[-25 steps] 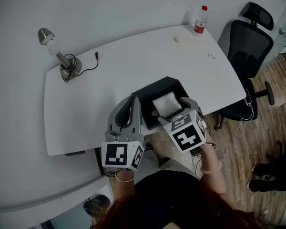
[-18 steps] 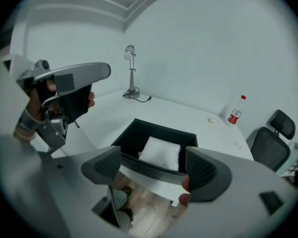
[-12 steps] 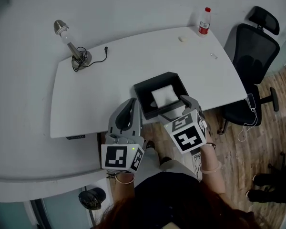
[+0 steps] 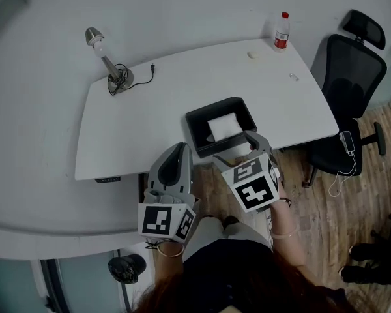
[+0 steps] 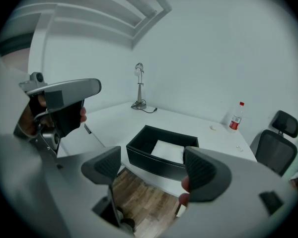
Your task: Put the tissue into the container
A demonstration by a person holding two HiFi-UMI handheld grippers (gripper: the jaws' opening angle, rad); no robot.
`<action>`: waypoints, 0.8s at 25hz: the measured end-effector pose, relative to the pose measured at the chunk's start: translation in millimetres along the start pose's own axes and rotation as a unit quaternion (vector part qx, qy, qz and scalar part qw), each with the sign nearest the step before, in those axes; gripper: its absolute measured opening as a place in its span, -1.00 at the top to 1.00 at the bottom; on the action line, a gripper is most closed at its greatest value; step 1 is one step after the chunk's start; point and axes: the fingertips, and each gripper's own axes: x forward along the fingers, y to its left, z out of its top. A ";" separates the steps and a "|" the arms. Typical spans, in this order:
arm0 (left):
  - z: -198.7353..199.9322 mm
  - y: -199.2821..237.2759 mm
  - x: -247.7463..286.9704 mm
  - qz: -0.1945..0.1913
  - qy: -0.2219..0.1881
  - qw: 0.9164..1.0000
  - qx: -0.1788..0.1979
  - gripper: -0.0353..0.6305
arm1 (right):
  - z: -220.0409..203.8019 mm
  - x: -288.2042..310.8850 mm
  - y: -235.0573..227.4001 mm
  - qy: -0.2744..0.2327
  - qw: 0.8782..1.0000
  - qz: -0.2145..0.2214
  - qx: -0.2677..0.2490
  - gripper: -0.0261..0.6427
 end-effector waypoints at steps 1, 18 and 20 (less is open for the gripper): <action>0.0 -1.4 -1.2 0.000 0.001 1.000 0.001 0.78 | 0.1 -1.0 -0.1 -0.003 1.000 0.000 0.003 -0.34; 5.2 -13.7 -57.2 0.005 -0.004 1.000 0.002 0.78 | -2.1 -37.2 19.3 -0.045 0.998 -0.042 0.020 -0.11; 7.3 -15.4 -67.7 0.007 -0.005 1.000 0.002 0.78 | -2.5 -46.2 21.2 -0.052 0.996 -0.067 0.011 0.26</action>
